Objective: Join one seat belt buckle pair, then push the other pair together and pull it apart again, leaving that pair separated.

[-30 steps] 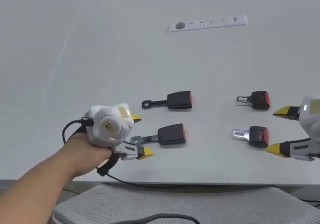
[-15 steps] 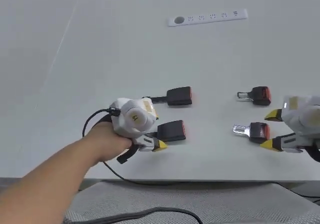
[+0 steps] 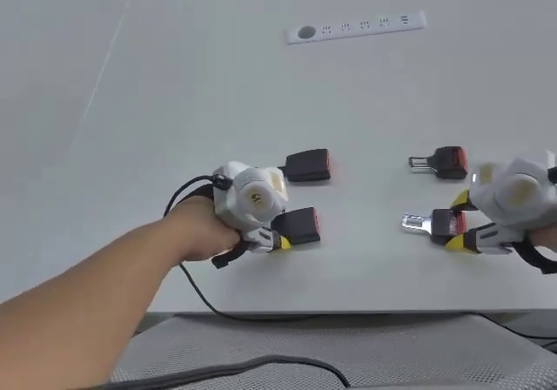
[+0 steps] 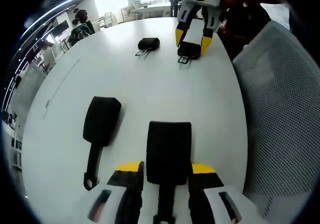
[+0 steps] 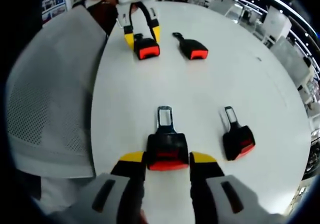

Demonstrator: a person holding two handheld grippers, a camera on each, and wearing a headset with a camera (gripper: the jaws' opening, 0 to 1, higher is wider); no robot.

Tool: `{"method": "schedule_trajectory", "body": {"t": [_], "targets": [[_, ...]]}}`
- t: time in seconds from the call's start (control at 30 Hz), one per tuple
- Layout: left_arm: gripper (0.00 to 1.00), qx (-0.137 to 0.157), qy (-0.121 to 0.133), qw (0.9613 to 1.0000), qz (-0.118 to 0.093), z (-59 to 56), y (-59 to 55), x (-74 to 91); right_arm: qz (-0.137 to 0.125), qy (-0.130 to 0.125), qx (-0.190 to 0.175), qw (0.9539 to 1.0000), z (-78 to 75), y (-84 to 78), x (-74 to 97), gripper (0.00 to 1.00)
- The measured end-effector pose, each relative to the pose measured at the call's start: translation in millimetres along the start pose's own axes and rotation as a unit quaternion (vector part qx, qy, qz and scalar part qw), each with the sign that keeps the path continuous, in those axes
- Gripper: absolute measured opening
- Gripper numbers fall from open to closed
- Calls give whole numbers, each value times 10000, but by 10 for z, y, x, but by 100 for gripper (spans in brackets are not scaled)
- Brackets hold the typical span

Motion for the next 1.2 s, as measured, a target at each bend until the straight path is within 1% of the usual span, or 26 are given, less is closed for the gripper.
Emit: {"method": "schedule_trajectory", "body": {"t": [0.03, 0.07, 0.13, 0.2, 0.23, 0.27, 0.3, 0.37, 0.47, 0.6, 0.83, 0.97, 1.2], "targets": [[33, -40, 21, 9999, -97, 14, 20, 7, 11, 0, 28, 10000, -4, 3, -4, 34], [33, -18, -3, 10000, -37, 13, 19, 16, 20, -2, 64, 10000, -9, 7, -8, 34], [33, -179, -65, 9998, -54, 19, 32, 19, 63, 13, 125, 9999, -12, 15, -15, 34], [33, -264, -86, 9996, -49, 17, 37, 17, 146, 25, 267, 9995, -14, 17, -30, 34], [33, -278, -96, 9996, -50, 19, 38, 17, 192, 19, 357, 9992, -15, 14, -39, 34], [33, -366, -111, 9993, -57, 17, 43, 14, 282, -12, 558, 9980, -24, 11, -37, 34], [33, -503, -150, 9986, -73, 17, 49, 17, 165, 35, 325, 9993, -32, 18, -59, 34], [33, -535, -177, 9984, -54, 28, 55, 13, 180, 95, 382, 9991, -45, 12, -48, 34], [33, -659, -235, 9976, -7, 31, 73, 1, 187, 155, 388, 9990, -56, 14, -52, 34], [33, -714, -268, 9971, 36, 39, 85, -9, 195, 184, 378, 9989, -61, 12, -56, 34], [33, -682, -291, 9972, 31, 45, 78, -16, 239, 234, 383, 9987, -65, 24, -49, 34], [33, -768, -310, 9965, 146, 41, 108, -26, 249, 254, 377, 9987, -71, 29, -48, 34], [33, -823, -346, 9957, 232, 41, 130, -30, 270, 250, 343, 9987, -68, 54, -63, 34]]}}
Point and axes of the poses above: the centre of the closed fingertips' face, and the gripper's own axes: x roughly backward along the fingers, z roughly to its left, y roughly out of its top, the point moved 10 cm from there along x, roughly backward along the fingers, and after that the axes turned 9 degrees about y, right-handed, at the moved point
